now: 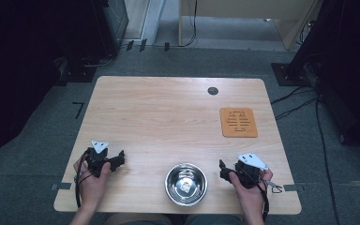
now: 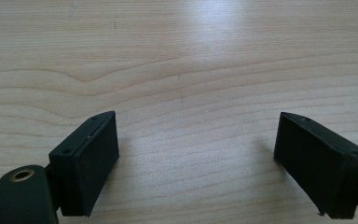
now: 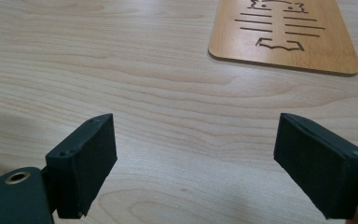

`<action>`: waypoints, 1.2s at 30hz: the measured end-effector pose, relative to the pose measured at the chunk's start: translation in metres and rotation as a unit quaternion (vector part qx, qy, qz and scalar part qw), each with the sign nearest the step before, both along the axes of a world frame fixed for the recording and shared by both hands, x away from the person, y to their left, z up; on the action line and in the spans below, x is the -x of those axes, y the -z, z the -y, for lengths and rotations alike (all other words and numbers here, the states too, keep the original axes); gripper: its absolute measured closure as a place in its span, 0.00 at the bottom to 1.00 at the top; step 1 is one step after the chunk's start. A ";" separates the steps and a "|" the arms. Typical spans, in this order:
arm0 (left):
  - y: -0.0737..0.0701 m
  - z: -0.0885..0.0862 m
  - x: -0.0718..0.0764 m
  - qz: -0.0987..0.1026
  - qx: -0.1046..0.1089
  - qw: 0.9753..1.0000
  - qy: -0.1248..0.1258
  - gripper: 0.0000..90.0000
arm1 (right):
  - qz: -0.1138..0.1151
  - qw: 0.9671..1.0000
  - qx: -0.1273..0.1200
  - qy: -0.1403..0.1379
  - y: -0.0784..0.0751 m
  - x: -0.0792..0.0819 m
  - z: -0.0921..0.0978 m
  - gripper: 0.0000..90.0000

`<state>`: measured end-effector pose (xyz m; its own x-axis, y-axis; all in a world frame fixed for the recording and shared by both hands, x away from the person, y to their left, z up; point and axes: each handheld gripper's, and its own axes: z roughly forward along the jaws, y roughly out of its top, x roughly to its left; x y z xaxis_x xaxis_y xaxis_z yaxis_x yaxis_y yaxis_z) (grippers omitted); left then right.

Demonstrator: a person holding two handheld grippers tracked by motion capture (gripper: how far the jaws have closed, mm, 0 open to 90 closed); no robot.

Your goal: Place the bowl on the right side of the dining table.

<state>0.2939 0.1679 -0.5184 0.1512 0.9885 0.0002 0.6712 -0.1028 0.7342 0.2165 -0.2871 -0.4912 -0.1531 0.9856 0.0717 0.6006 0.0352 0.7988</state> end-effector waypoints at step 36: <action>0.000 0.000 0.000 0.000 0.000 1.000 0.000 0.15 | 0.000 0.999 -0.023 -0.036 0.000 0.004 -0.019 0.14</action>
<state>0.2939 0.1679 -0.5184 0.1514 0.9885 0.0003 0.6711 -0.1030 0.7341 0.2123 -0.2678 -0.4913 -0.2229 0.9677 0.1175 0.5974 0.0404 0.8009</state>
